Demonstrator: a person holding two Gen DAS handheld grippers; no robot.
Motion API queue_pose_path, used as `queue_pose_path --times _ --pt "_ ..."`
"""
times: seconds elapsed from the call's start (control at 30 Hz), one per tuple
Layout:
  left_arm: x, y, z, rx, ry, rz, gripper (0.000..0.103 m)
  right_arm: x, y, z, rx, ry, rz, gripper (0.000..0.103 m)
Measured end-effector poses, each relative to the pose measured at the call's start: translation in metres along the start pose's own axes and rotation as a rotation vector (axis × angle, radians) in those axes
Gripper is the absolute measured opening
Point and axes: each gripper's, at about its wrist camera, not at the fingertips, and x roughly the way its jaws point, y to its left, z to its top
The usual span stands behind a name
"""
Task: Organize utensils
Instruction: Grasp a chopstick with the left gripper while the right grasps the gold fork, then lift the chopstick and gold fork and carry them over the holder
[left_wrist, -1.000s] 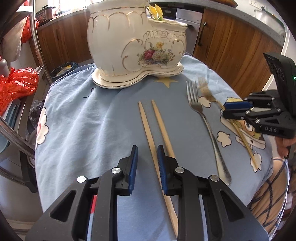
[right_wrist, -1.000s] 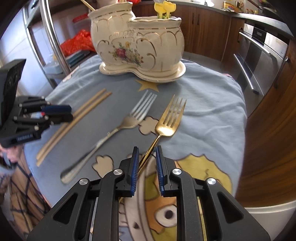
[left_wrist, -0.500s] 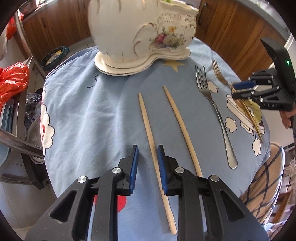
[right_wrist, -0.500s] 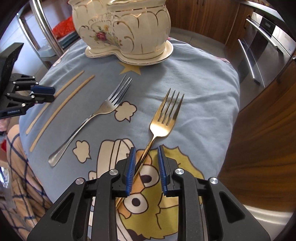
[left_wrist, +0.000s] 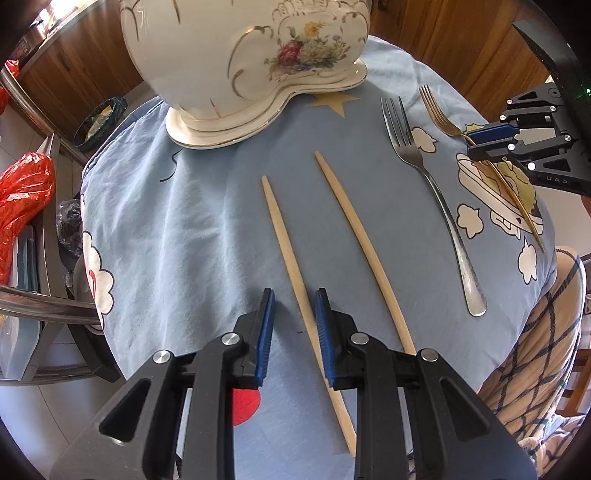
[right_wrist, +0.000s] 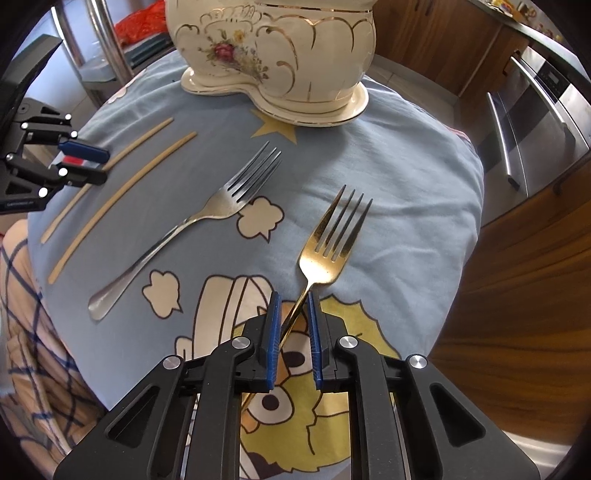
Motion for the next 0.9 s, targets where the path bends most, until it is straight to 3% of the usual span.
queue_pose_path --times 0.07,0.17,0.63,0.9 --pt "-0.001 -0.002 -0.001 0.009 -0.011 0.019 0.013 0.0 -0.002 0.001 0.009 -0.007 0.005 0.014" --pt "-0.002 -0.009 -0.002 0.007 -0.041 0.053 0.006 -0.001 -0.008 -0.002 0.049 -0.046 0.035 0.011" --pt "-0.051 -0.008 -0.024 -0.079 -0.352 0.101 0.006 -0.039 -0.033 -0.022 0.198 -0.319 0.093 0.006" --pt "-0.08 -0.005 -0.024 -0.14 -0.522 0.069 0.006 -0.074 -0.034 -0.034 0.273 -0.53 0.115 0.006"
